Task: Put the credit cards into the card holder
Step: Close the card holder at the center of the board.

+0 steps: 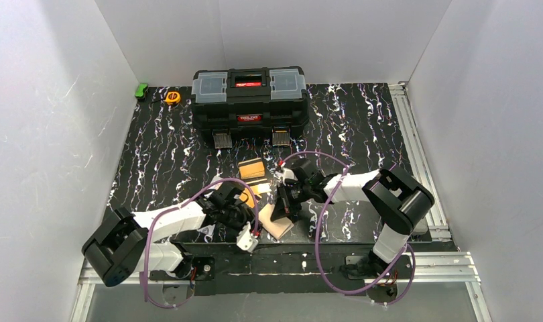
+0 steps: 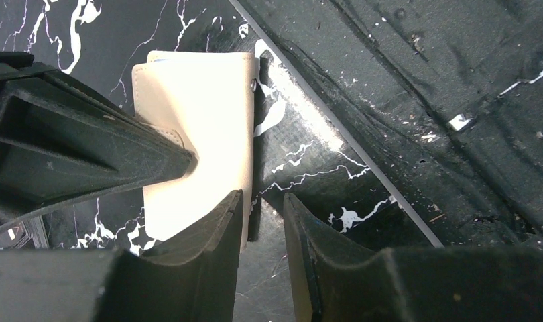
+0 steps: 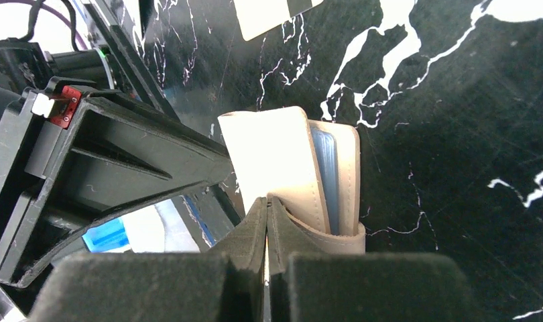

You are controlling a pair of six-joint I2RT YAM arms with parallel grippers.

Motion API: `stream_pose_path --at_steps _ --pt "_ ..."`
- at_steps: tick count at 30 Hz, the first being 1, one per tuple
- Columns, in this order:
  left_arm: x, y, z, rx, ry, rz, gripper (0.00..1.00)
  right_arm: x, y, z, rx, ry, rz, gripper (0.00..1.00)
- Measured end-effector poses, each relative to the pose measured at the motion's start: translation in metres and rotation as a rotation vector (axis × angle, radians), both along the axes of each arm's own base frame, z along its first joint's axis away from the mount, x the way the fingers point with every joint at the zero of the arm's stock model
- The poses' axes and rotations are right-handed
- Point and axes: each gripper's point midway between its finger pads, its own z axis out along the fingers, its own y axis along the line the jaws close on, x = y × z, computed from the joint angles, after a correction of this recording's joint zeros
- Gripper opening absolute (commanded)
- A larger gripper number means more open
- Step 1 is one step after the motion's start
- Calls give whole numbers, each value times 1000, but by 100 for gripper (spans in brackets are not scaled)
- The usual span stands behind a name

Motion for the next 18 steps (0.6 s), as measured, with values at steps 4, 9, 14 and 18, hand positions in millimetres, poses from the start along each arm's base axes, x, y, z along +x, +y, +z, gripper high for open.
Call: stream_pose_path --at_steps 4,9,14,18 --pt "3 -1 0 5 -4 4 28 -2 -4 -5 6 29 -37 1" --pt "5 -2 0 10 1 17 28 -3 -5 -7 25 48 -76 1" --pt "9 -6 0 23 29 39 28 -3 -4 -9 40 75 -89 1" --pt "9 -6 -1 33 43 45 28 -4 -4 -11 54 128 -84 1"
